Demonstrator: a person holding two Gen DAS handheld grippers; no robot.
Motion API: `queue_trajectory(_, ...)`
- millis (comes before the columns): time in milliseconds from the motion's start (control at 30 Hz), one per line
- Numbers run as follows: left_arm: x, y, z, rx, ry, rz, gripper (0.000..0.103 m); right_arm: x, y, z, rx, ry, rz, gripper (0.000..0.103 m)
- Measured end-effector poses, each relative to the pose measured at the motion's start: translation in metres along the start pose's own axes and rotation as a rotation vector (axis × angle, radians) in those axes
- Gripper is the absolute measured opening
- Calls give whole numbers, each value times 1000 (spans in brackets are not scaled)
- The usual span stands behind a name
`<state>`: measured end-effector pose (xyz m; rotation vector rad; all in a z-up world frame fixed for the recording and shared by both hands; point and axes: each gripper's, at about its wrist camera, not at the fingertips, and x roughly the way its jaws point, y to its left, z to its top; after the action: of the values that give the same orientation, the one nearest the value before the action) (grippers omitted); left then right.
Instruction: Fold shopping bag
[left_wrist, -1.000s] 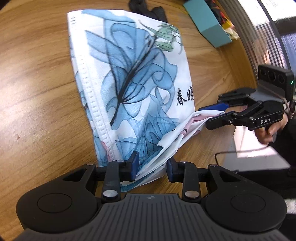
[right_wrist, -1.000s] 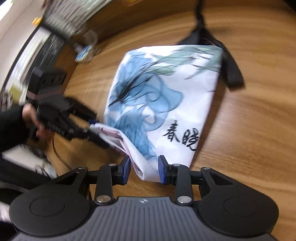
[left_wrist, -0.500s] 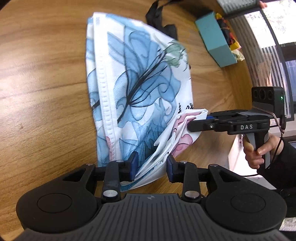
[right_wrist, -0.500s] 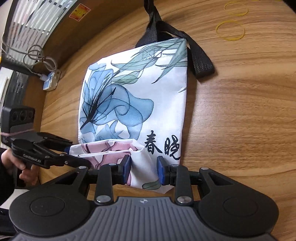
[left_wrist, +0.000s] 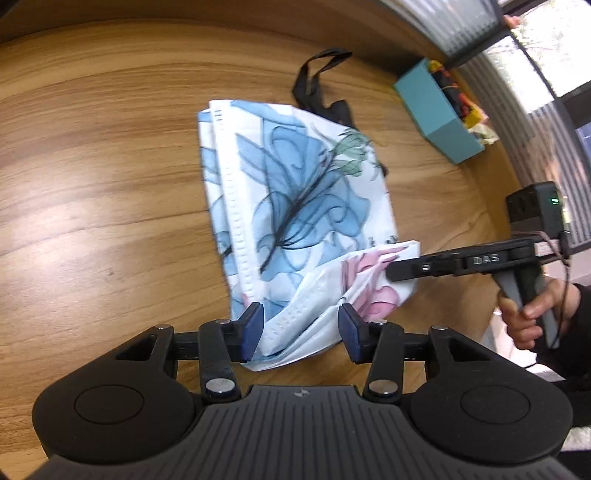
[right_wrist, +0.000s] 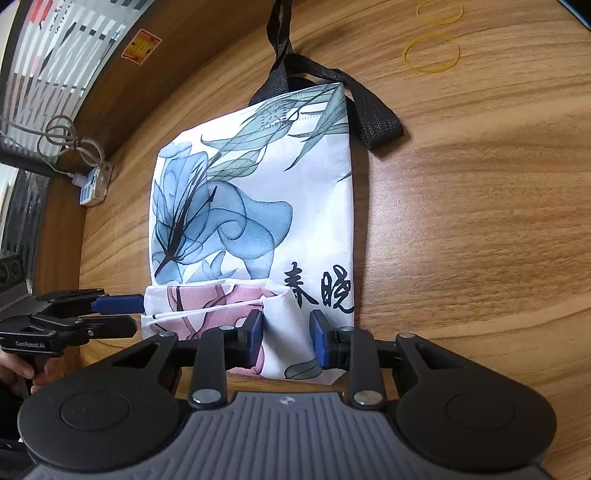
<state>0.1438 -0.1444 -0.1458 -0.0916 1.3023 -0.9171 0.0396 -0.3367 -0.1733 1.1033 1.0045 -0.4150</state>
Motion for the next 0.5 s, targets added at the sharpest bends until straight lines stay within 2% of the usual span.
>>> queue_trajectory(67,-9,-4,1,21,-42,2,47,1,1,-1,-3,-6,-2,30)
queue_trajectory(200,-27,-31,-1,180,-101,-8,47,-1,-3,0,6,-14,-1,30)
queue_trajectory(267,-26,-44,-4,259,-79,18,43,-2,-3,-2,3,-18,-4,30)
queue_trajectory(300,-21,-48,-6,287,-55,37,38,-3,-3,-2,4,-19,-4,30)
queue_trajectory(333,-16,-52,-8,315,-31,55,28,-3,-3,-2,5,-20,-2,30)
queue_trajectory(433,0,-57,-12,363,31,103,21,-4,-5,-3,9,-22,3,30)
queue_trajectory(500,6,-58,-12,379,27,133,21,-4,-5,-4,7,-25,3,30)
